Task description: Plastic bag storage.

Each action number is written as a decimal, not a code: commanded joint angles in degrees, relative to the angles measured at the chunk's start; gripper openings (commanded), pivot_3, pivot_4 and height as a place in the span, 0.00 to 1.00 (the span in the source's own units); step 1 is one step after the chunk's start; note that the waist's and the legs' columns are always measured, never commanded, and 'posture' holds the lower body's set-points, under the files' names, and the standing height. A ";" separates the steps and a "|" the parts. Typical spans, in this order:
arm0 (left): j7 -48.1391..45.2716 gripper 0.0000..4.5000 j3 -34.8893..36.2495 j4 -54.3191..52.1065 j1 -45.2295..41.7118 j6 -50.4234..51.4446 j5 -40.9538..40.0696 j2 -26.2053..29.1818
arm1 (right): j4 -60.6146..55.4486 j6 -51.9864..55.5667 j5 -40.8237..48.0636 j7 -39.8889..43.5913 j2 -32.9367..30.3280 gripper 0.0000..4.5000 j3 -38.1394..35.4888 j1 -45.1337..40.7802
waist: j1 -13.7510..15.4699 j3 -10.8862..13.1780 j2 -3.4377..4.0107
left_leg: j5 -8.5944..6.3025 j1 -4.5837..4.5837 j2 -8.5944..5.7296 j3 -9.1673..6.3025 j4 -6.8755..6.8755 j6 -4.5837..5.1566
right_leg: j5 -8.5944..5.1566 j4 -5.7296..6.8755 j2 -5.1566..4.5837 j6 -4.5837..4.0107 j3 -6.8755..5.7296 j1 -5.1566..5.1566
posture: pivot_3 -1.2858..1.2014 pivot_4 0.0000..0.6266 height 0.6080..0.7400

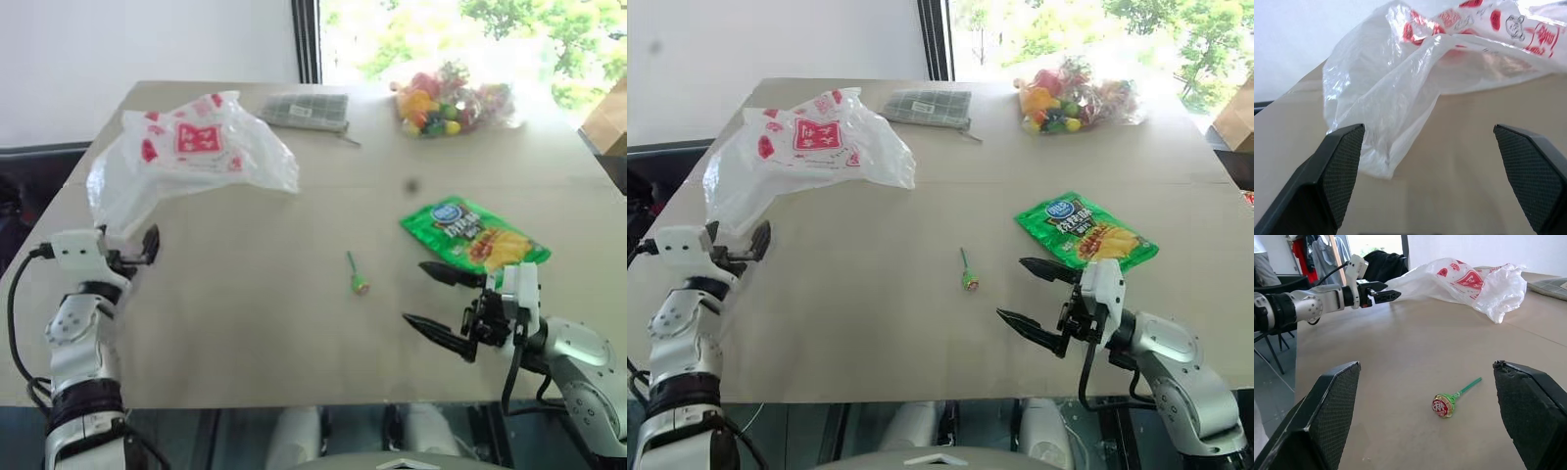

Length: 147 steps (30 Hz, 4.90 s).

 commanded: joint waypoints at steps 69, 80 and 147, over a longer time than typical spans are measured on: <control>-21.65 0.01 -7.90 -3.39 -8.52 8.63 -5.28 -4.76 | 2.44 7.80 -11.46 -10.54 1.31 1.00 6.66 -9.11 | -0.96 0.36 -0.54 | 0.19 0.00 0.08 0.35 0.21 -0.31 | -0.01 0.61 0.19 0.01 0.46 -0.43 | 0.52 0.24 1.00; -11.41 0.01 -8.62 -39.95 7.39 29.15 -15.20 -9.76 | 14.77 17.92 -18.38 -11.50 7.94 1.00 22.62 -25.49 | -1.59 0.36 -0.54 | 0.28 0.18 0.12 0.33 0.27 -0.44 | -0.02 1.12 0.17 -0.02 0.70 -0.50 | 0.52 0.24 1.00; -12.90 0.00 -17.81 -60.76 27.62 32.18 -24.16 -13.78 | 69.24 -12.05 -30.60 -9.82 29.02 0.99 9.64 -57.99 | -2.47 0.66 -0.04 | 0.33 -0.41 0.15 0.95 0.12 -0.52 | -0.03 1.36 0.19 -0.12 1.35 -1.55 | 0.52 0.24 1.00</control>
